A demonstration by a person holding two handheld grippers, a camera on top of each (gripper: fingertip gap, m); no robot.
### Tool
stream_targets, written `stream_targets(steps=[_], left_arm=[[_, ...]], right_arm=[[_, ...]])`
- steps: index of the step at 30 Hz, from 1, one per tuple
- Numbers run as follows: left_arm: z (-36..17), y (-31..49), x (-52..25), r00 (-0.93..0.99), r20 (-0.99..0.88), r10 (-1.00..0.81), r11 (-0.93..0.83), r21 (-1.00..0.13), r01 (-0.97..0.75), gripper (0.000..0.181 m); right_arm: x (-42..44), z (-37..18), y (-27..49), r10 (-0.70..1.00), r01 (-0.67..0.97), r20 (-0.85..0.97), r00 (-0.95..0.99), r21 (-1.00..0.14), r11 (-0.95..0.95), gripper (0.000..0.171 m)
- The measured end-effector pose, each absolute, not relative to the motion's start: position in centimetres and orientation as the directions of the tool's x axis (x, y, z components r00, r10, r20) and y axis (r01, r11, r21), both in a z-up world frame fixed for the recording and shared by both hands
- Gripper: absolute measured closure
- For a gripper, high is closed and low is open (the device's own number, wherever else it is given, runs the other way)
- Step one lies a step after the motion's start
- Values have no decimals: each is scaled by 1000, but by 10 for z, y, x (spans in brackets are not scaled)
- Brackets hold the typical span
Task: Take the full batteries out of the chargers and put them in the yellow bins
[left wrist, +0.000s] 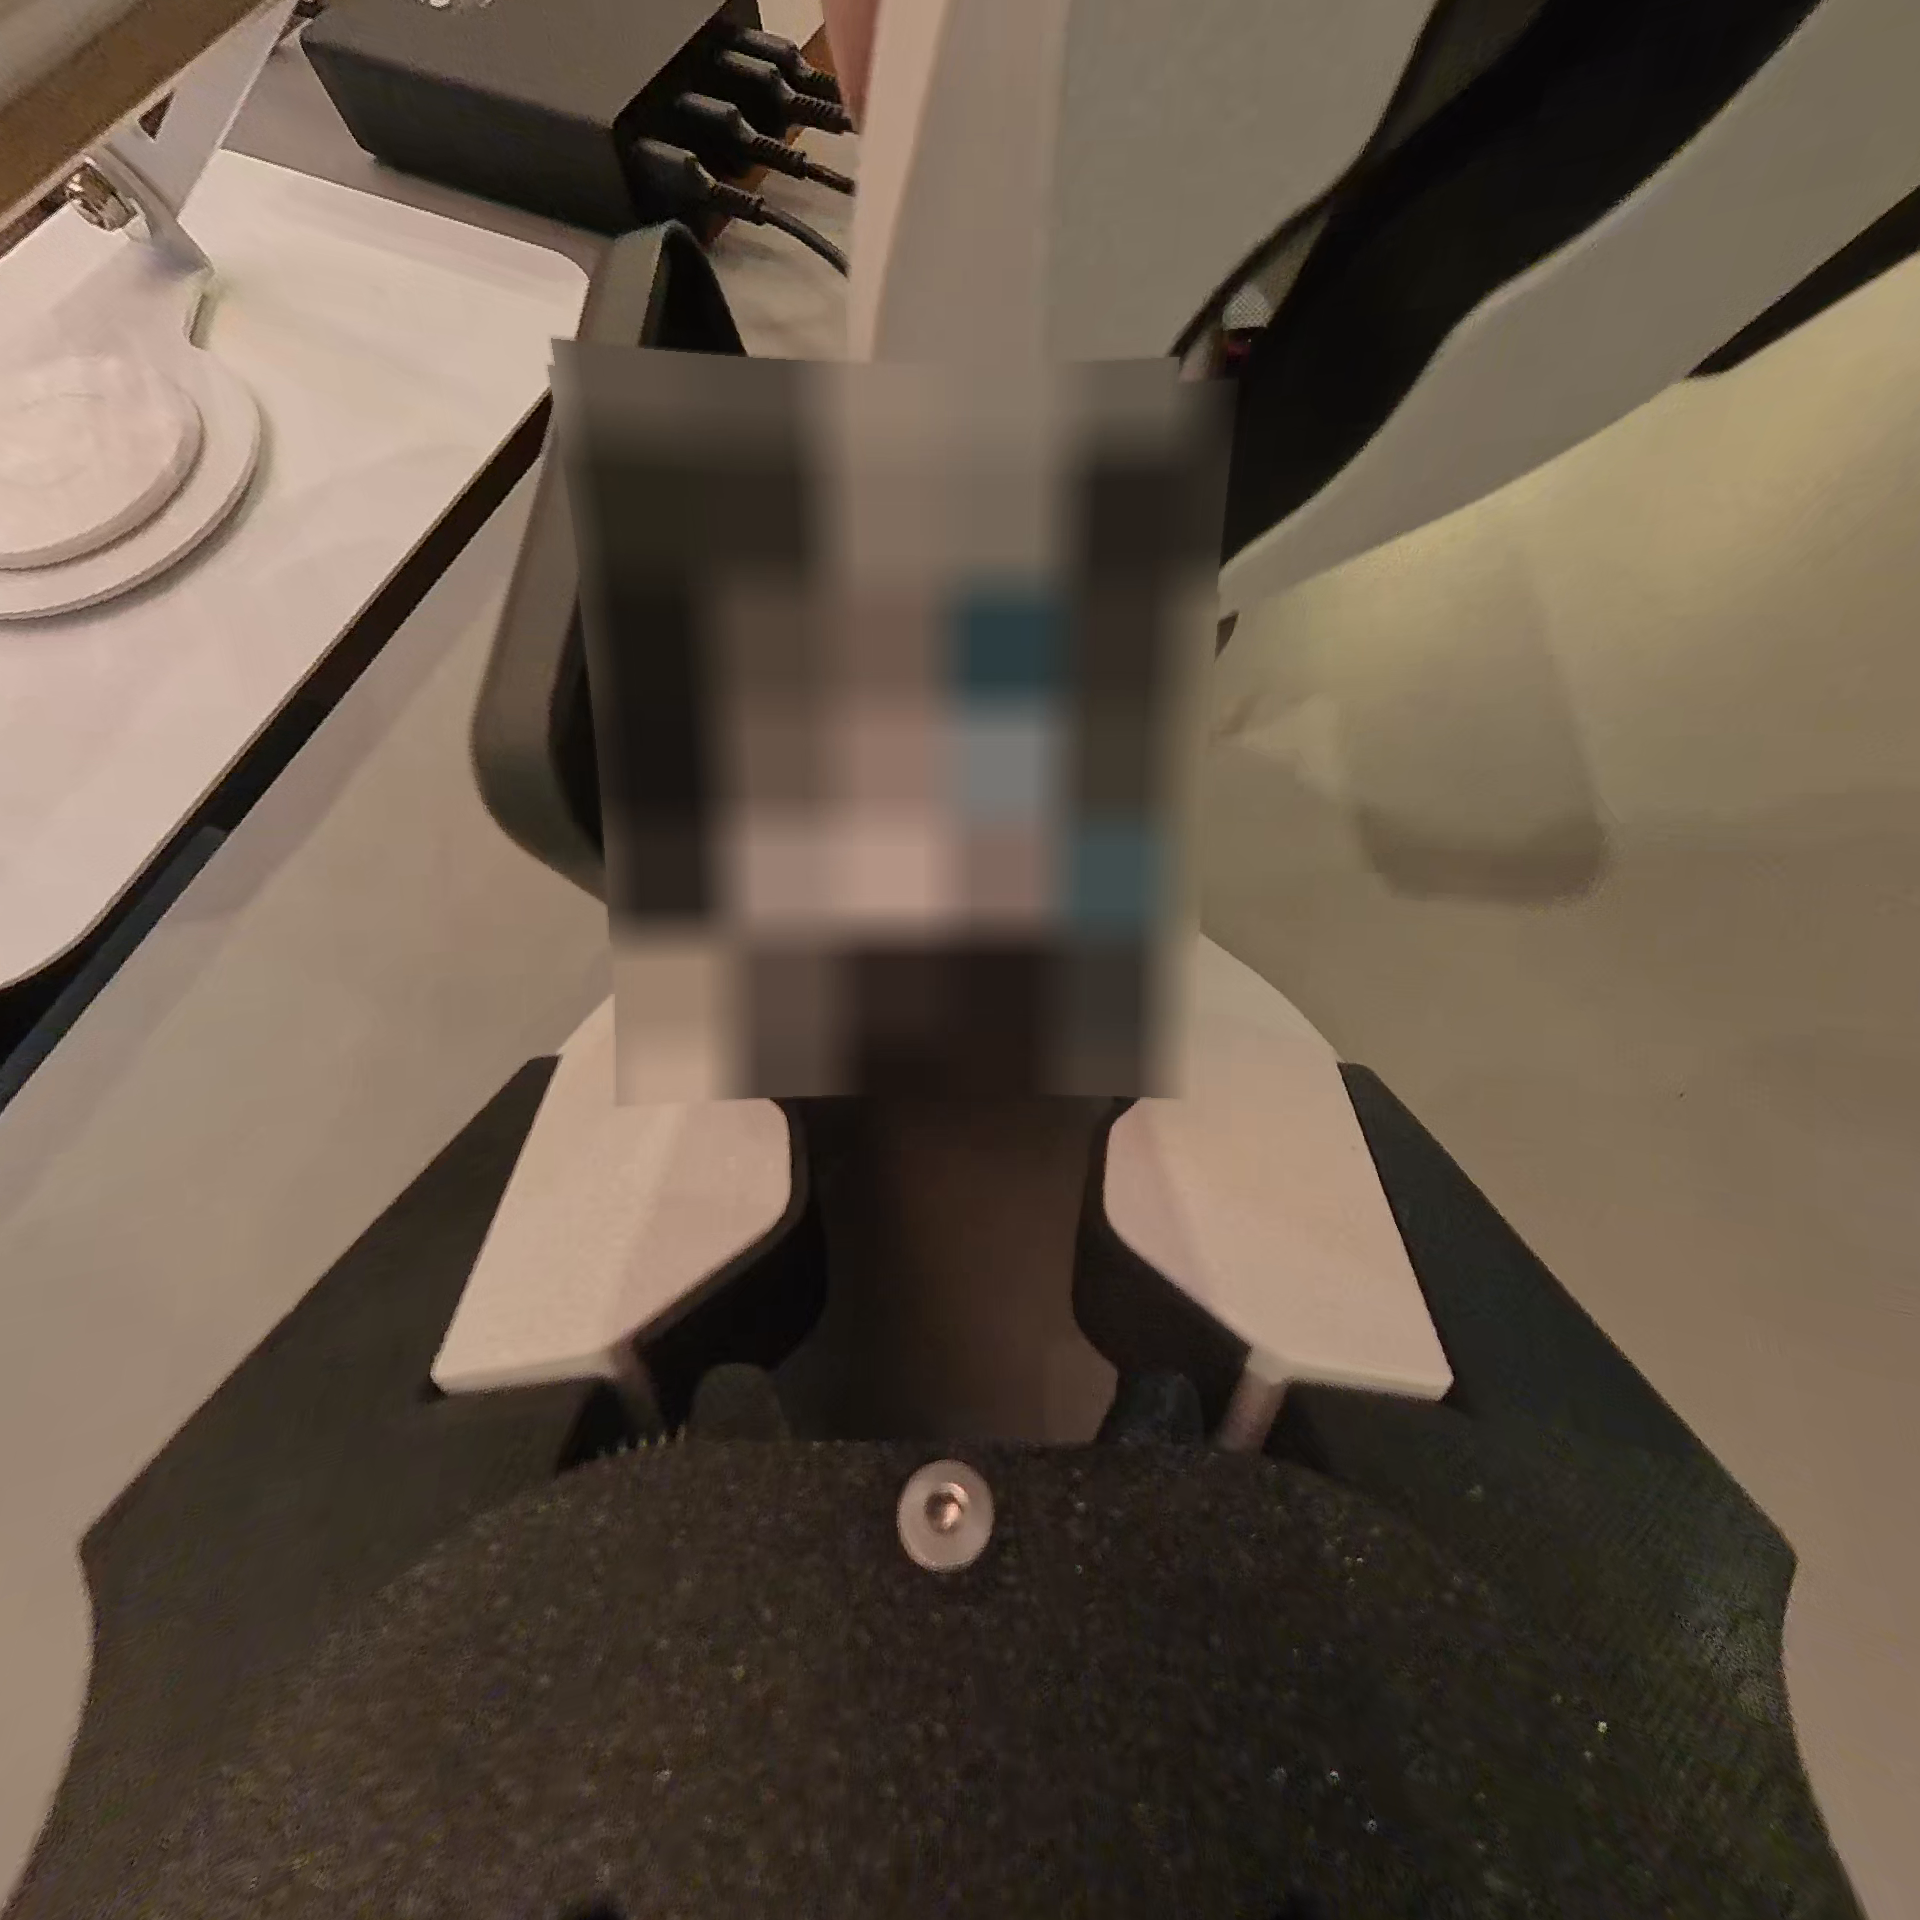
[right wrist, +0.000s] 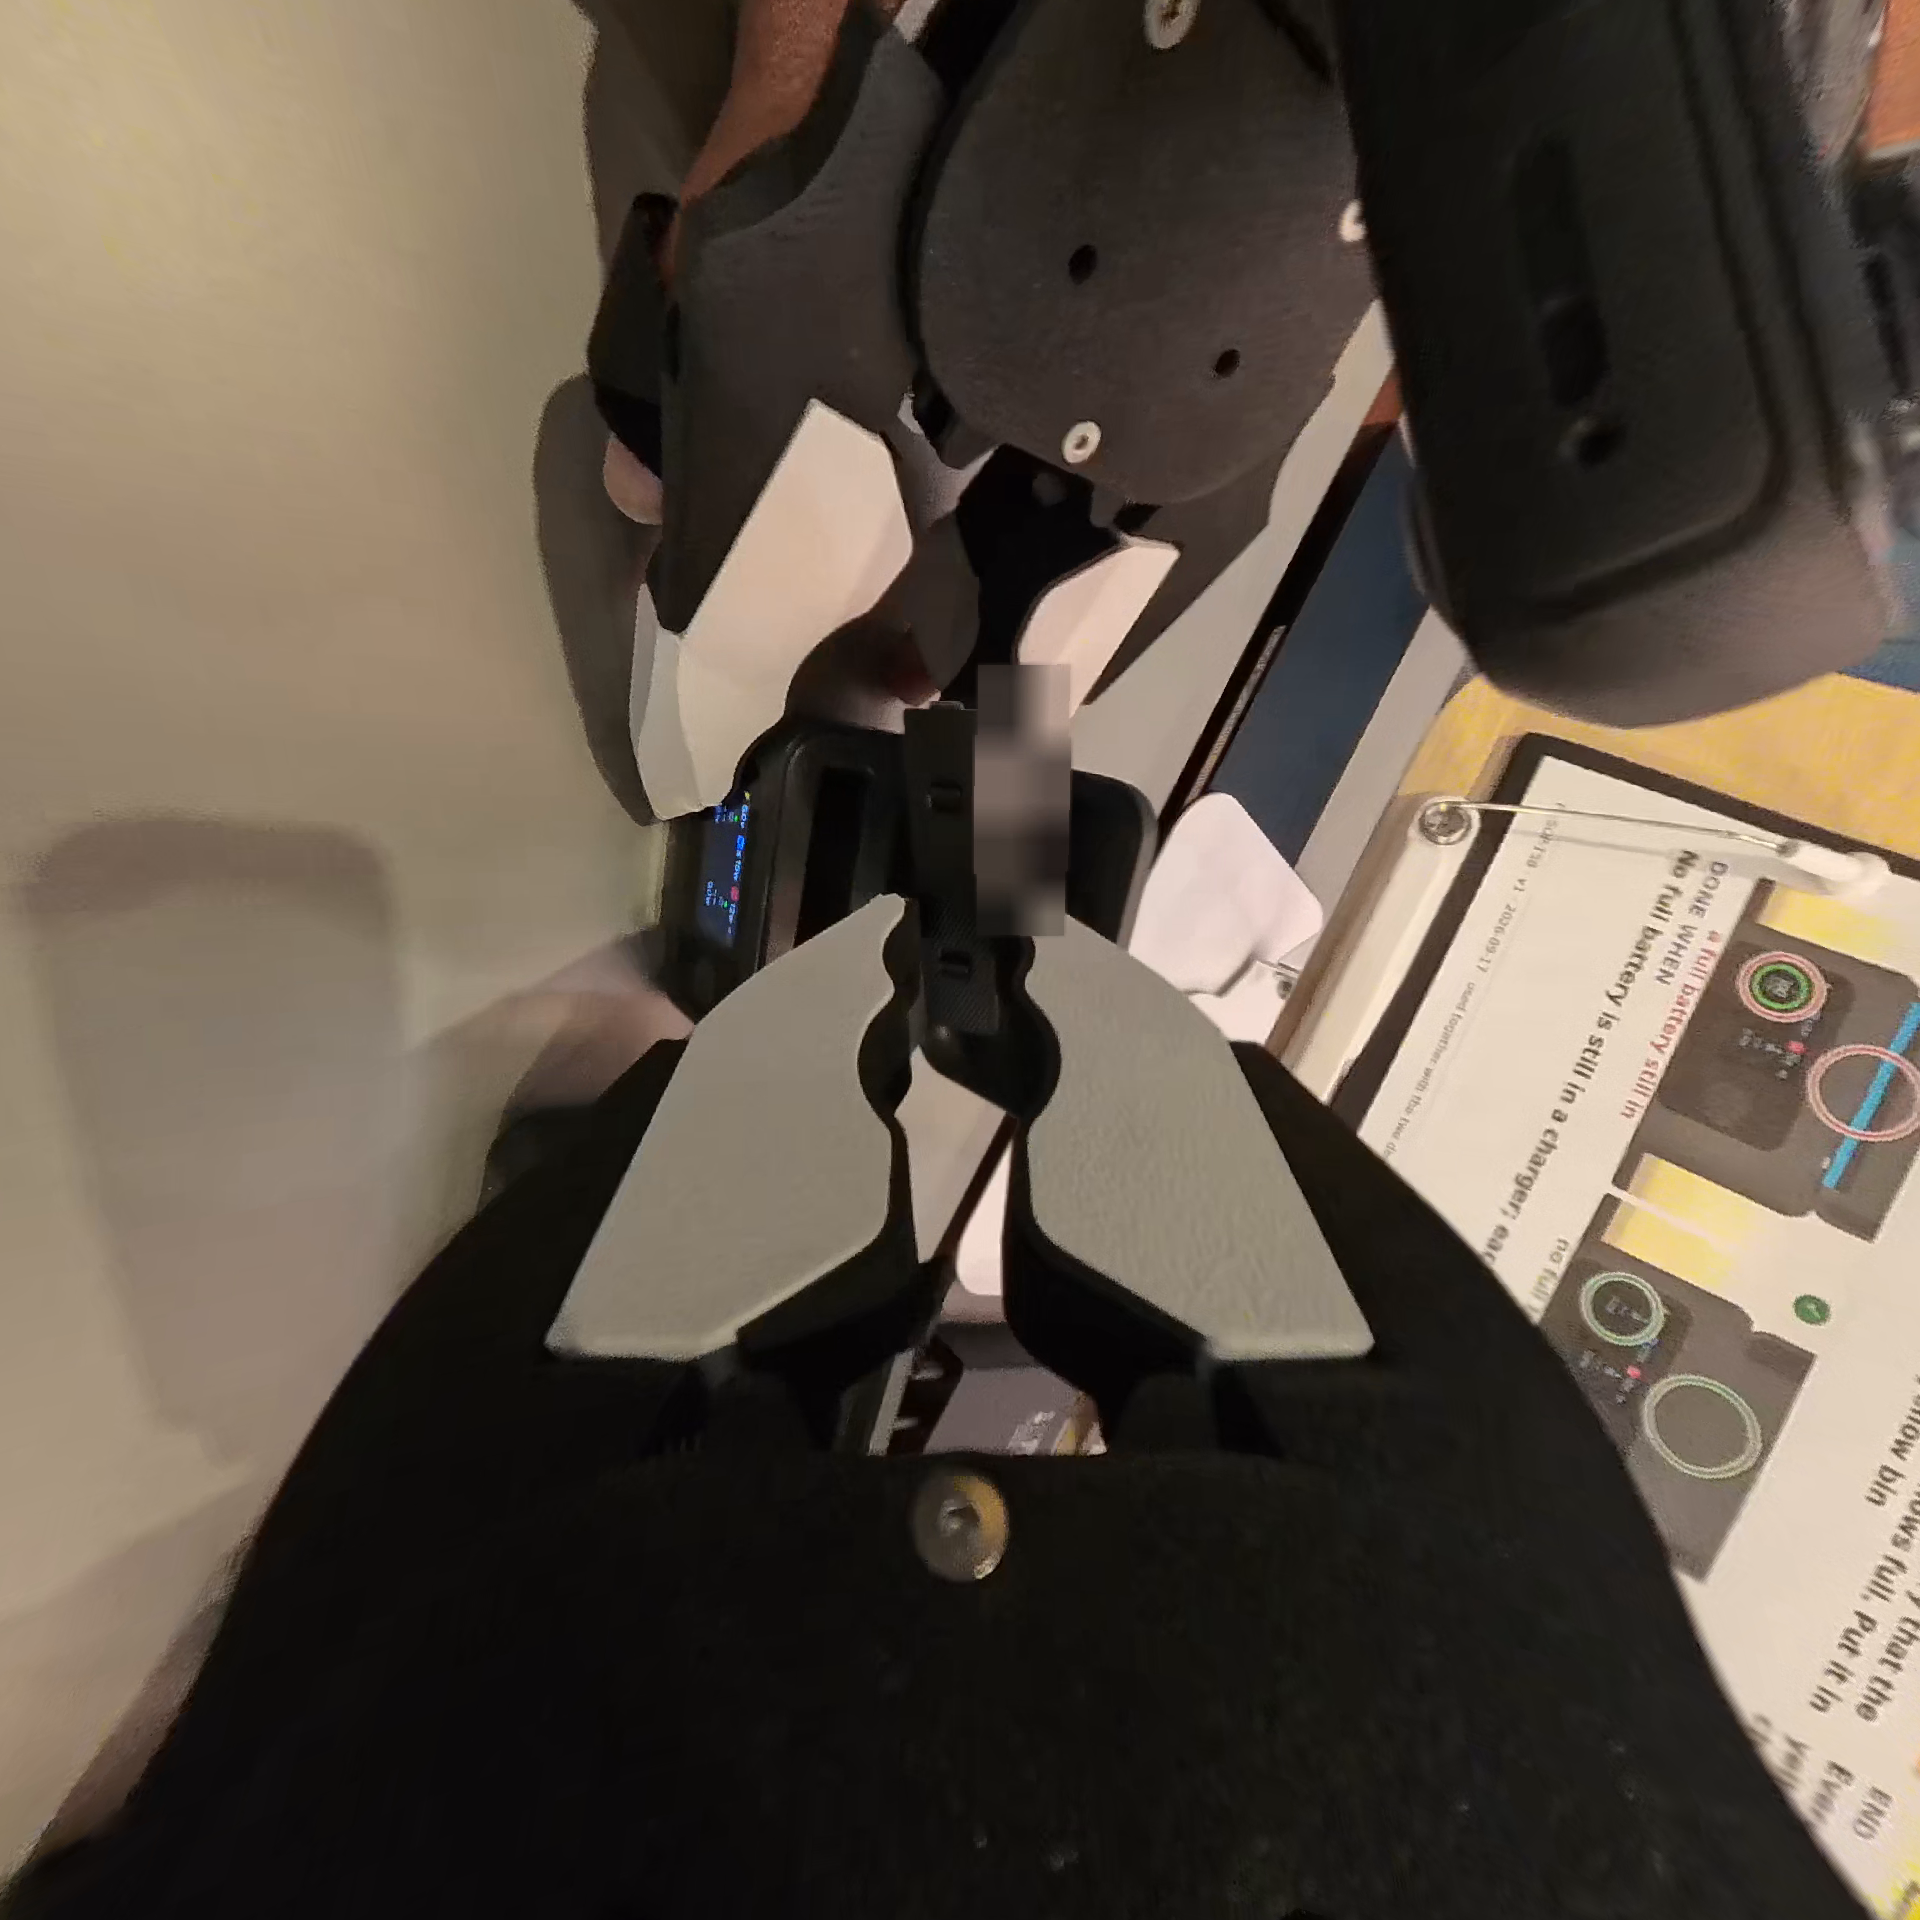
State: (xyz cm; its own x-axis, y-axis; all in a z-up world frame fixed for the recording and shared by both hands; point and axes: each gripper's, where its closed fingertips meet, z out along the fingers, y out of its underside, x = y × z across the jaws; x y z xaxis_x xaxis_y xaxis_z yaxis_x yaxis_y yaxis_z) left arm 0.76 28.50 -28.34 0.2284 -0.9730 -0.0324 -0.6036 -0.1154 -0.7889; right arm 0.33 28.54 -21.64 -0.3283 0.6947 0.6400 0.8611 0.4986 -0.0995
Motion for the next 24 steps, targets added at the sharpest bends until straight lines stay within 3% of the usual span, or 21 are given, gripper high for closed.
stream_targets(steps=[8, 14, 24], left_arm=[[-281, 286, 5, 229, -47, -972, -101, -797, -595, 122], [-280, 289, -2, 233, -80, -969, -77, -800, -595, 118], [-278, 293, -19, 234, -145, -961, -33, -782, -623, 116]], right_arm=[[5, -204, 284, 842, 887, 503, -196, -275, 371, 158], [12, -198, 281, 947, 895, 303, -103, -387, 221, 158], [18, -192, 272, 987, 881, 154, -52, -457, 118, 158]])
